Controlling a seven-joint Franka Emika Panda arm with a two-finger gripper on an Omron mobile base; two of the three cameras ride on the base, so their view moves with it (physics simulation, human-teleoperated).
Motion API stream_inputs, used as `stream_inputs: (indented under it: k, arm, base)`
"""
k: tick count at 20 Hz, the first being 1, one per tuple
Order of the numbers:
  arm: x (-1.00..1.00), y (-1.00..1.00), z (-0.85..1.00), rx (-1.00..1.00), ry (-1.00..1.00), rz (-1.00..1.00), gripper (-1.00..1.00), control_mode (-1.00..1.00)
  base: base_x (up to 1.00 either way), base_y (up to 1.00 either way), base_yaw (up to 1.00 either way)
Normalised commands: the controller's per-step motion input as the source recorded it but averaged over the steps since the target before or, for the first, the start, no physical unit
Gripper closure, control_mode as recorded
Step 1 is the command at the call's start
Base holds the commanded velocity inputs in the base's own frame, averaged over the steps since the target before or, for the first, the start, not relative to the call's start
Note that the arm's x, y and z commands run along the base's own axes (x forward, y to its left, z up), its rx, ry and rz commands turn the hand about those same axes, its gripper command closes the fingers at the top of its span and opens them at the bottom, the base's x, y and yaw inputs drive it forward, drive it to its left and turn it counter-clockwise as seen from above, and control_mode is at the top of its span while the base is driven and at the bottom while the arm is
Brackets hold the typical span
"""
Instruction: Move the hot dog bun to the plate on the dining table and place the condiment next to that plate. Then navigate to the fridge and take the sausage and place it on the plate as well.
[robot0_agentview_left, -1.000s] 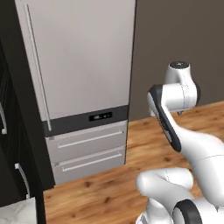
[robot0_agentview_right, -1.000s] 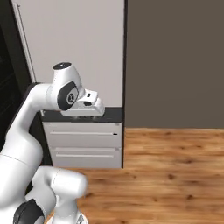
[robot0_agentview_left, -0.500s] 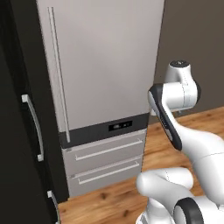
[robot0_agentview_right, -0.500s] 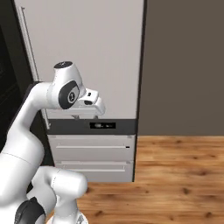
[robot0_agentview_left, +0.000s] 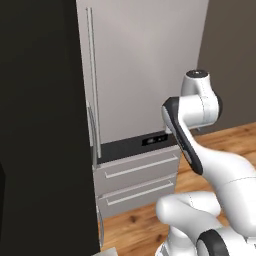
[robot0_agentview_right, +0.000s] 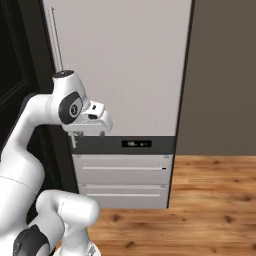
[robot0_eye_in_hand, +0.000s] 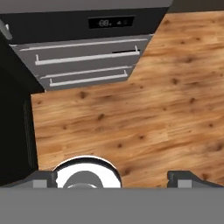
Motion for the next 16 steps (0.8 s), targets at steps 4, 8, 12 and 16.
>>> stream_inputs:
  k: [4, 8, 12, 16]
  arm:
    - [0.06, 0.62, 0.0, 0.16, 0.0, 0.27, -1.0, -1.0]
    - [0.39, 0.74, 0.0, 0.23, -0.02, 0.28, -1.0, -1.0]
    - [0.7, 0.93, 0.0, 0.1, -0.21, 0.09, -1.0, -1.0]
    - [0.88, 0.82, 0.04, -0.01, -0.28, 0.0, -1.0, -1.0]
  base:
    - [0.0, 0.0, 0.0]
    - [0.0, 0.0, 0.0]
    - [0.0, 0.0, 0.0]
    - [0.0, 0.0, 0.0]
